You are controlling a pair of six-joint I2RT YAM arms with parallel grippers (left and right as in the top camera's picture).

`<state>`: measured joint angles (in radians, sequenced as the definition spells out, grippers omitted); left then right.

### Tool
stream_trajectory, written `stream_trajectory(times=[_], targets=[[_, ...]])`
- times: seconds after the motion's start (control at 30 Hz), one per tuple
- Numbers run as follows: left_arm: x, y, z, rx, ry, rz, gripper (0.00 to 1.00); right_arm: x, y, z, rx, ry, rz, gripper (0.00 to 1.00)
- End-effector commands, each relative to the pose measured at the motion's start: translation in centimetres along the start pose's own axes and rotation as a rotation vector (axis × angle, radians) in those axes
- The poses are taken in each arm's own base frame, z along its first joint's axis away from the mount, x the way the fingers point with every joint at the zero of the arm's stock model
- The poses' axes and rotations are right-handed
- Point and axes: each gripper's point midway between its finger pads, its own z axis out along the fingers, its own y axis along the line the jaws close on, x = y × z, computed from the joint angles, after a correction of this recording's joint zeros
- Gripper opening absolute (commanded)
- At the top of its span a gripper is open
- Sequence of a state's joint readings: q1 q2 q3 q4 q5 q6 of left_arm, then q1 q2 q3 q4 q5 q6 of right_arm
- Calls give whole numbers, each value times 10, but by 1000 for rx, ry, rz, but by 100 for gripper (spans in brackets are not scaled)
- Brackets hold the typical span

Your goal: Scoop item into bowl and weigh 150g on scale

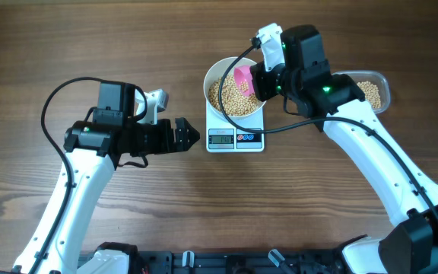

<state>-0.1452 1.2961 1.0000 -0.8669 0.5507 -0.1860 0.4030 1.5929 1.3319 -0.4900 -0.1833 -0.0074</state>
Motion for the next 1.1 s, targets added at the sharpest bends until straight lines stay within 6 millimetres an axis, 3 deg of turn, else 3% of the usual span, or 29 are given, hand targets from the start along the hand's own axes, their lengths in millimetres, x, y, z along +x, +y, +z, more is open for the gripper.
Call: stream_trajectory(times=[0.0,0.77,0.87,1.07], targets=[[-5,-7,-4,18,-15,14,100,-12,7,-11,-20,-45,-57,4],[-6,-7,-4,18,-15,14,100,-9,11,-6,-3,-35,-156,4],[-5,-7,-4,18,-15,14,100,-5,2,-4,42,-11,-188,4],[-6,-7,-4,18,-15,14,100,-5,10,-4,16,-17,-201,4]])
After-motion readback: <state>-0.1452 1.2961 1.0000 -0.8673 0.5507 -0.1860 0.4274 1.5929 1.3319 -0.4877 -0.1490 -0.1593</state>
